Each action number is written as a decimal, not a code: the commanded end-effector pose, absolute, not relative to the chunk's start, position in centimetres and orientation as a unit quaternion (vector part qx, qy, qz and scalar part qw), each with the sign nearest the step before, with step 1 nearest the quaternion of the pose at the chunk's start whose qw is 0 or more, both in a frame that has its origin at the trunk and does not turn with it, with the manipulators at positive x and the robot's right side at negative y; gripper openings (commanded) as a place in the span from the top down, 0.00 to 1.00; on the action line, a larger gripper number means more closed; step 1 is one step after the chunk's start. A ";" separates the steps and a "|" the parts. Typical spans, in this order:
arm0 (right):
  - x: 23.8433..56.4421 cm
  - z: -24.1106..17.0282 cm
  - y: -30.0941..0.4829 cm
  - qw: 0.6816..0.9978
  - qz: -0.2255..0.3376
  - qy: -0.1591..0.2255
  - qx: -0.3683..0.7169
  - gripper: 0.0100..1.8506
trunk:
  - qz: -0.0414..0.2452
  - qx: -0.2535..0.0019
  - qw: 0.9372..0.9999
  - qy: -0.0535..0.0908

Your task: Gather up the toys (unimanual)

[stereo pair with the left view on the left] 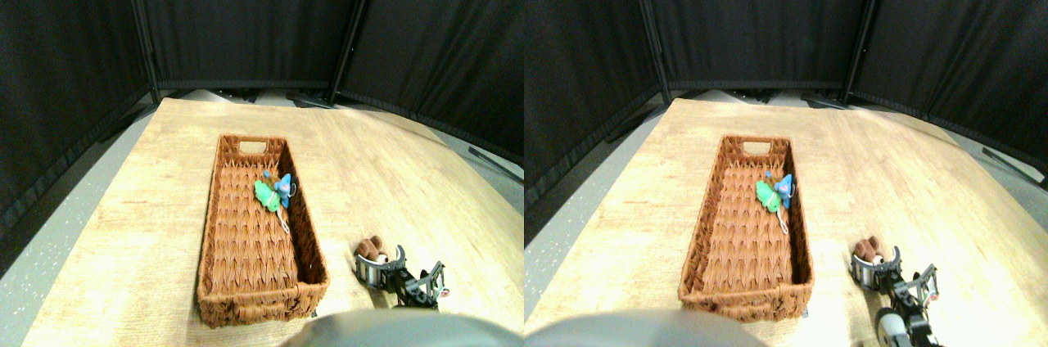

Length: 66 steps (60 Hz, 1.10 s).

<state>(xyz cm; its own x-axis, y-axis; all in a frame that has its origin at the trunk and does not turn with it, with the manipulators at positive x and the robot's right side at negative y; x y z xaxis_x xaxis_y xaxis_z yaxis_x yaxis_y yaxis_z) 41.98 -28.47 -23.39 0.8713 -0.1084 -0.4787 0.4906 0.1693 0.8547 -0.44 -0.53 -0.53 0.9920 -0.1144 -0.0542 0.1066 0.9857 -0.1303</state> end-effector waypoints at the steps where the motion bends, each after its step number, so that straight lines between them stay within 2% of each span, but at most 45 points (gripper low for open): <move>1: 42.4 -23.7 -28.4 0.748 -0.213 0.154 0.609 0.48 | -0.047 -0.075 0.995 0.042; 7: 43.0 -24.1 -28.6 0.747 -0.213 0.139 0.614 0.52 | -0.046 -0.075 0.995 0.042; 9: 43.2 -24.2 -28.6 0.749 -0.209 0.131 0.615 0.60 | -0.046 -0.075 0.995 0.042; 11: 43.2 -24.2 -28.6 0.750 -0.210 0.129 0.614 0.62 | -0.046 -0.075 0.995 0.042; 12: 43.3 -24.2 -28.6 0.755 -0.211 0.124 0.608 0.67 | -0.046 -0.075 0.995 0.042; 14: 43.3 -24.2 -28.5 0.779 -0.210 0.106 0.581 0.85 | -0.046 -0.076 0.995 0.042; 16: 43.4 -24.2 -28.5 0.795 -0.210 0.099 0.561 0.96 | -0.046 -0.076 0.995 0.041; 18: 43.5 -24.3 -28.6 0.797 -0.211 0.097 0.558 0.96 | -0.046 -0.077 0.995 0.041; 20: 43.6 -24.2 -28.4 0.810 -0.219 0.081 0.538 0.88 | -0.046 -0.077 0.995 0.041; 23: 43.6 -24.1 -28.3 0.815 -0.219 0.073 0.531 0.87 | -0.045 -0.077 0.995 0.040; 25: 43.5 -23.9 -28.2 0.809 -0.217 0.047 0.544 0.92 | -0.045 -0.077 0.995 0.040; 29: 43.5 -23.9 -28.2 0.809 -0.200 0.030 0.552 0.93 | -0.045 -0.077 0.995 0.040; 30: 43.5 -23.7 -28.2 0.821 -0.192 0.010 0.538 0.93 | -0.045 -0.077 0.995 0.040; 37: 43.8 -22.7 -27.7 0.841 -0.156 -0.030 0.517 0.93 | -0.044 -0.077 0.995 0.038; 43: 44.3 -21.9 -27.4 0.826 -0.134 -0.049 0.546 0.94 | -0.044 -0.077 0.995 0.037; 54: 45.1 -19.9 -26.9 0.838 -0.117 -0.054 0.531 0.96 | -0.044 -0.078 0.995 0.036; 59: 45.8 -18.5 -26.4 0.854 -0.090 -0.043 0.511 0.96 | -0.042 -0.077 0.995 0.035; 64: 46.5 -17.4 -25.8 0.843 -0.075 -0.039 0.531 0.97 | -0.042 -0.078 0.996 0.033; 66: 47.0 -16.8 -25.5 0.856 -0.058 -0.029 0.513 0.96 | -0.042 -0.078 0.996 0.033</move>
